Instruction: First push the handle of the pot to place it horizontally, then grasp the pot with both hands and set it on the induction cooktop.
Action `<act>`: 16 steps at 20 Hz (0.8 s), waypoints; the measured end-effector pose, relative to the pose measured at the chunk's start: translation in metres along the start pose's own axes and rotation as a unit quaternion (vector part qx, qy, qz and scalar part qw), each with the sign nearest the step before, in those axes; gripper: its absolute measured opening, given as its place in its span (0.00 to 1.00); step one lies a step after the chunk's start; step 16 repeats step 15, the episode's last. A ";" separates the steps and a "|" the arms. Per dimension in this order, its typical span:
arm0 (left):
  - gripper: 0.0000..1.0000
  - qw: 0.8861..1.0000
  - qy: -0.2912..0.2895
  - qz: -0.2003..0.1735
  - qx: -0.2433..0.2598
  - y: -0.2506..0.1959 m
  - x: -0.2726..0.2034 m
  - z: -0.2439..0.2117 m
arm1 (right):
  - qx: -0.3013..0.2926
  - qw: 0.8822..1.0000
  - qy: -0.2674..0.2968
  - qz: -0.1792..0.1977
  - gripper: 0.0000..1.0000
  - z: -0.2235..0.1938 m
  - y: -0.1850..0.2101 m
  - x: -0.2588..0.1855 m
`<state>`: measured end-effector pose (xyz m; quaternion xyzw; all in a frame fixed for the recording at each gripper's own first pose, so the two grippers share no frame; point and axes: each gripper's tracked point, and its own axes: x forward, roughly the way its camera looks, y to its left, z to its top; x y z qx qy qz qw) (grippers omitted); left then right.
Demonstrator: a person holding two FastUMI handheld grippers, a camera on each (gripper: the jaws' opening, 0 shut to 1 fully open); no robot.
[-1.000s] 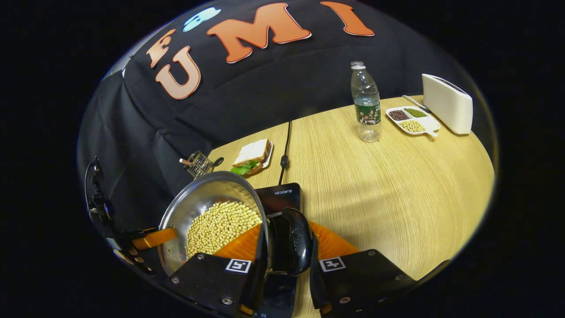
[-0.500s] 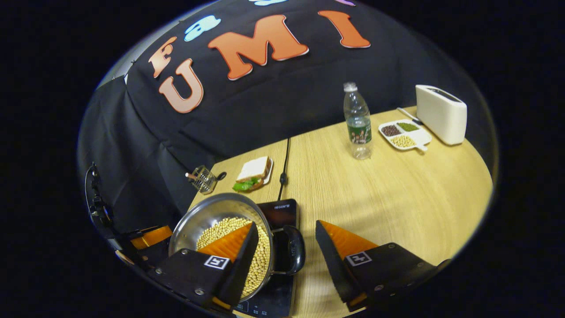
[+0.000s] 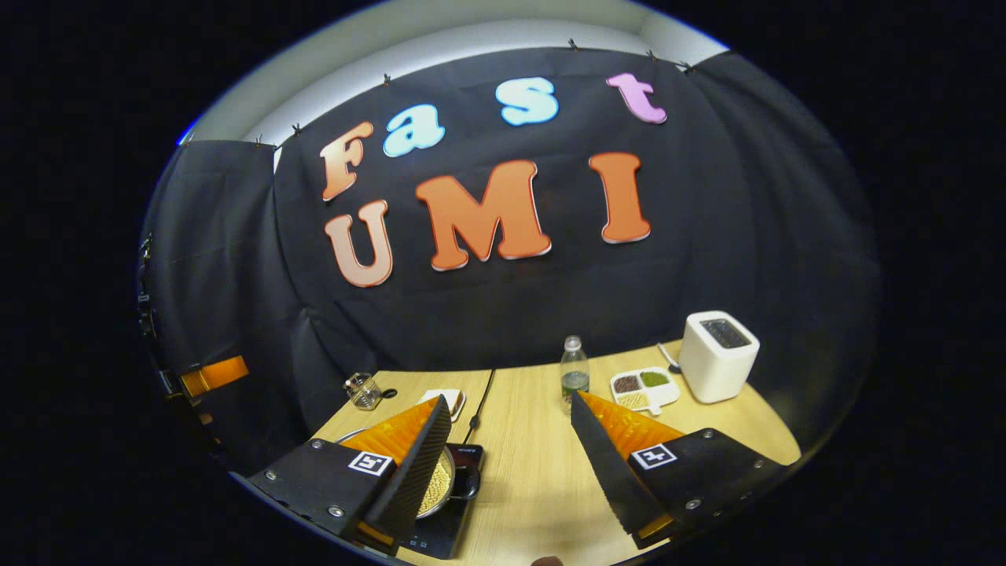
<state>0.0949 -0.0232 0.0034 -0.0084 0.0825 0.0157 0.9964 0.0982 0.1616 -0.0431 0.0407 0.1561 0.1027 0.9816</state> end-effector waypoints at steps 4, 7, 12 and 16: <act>0.97 0.997 -0.082 -0.006 0.005 -0.028 -0.058 0.068 | -0.031 0.998 -0.056 -0.012 0.95 0.049 -0.024 -0.054; 0.97 0.995 -0.099 -0.029 -0.002 -0.051 -0.082 0.087 | -0.042 0.996 -0.081 -0.016 0.95 0.067 -0.038 -0.083; 0.97 0.995 -0.088 -0.050 0.005 -0.085 -0.090 0.083 | -0.036 0.996 -0.084 -0.009 0.95 0.064 -0.053 -0.097; 0.97 0.995 -0.076 -0.057 0.016 -0.099 -0.087 0.076 | -0.035 0.996 -0.076 -0.004 0.95 0.058 -0.060 -0.094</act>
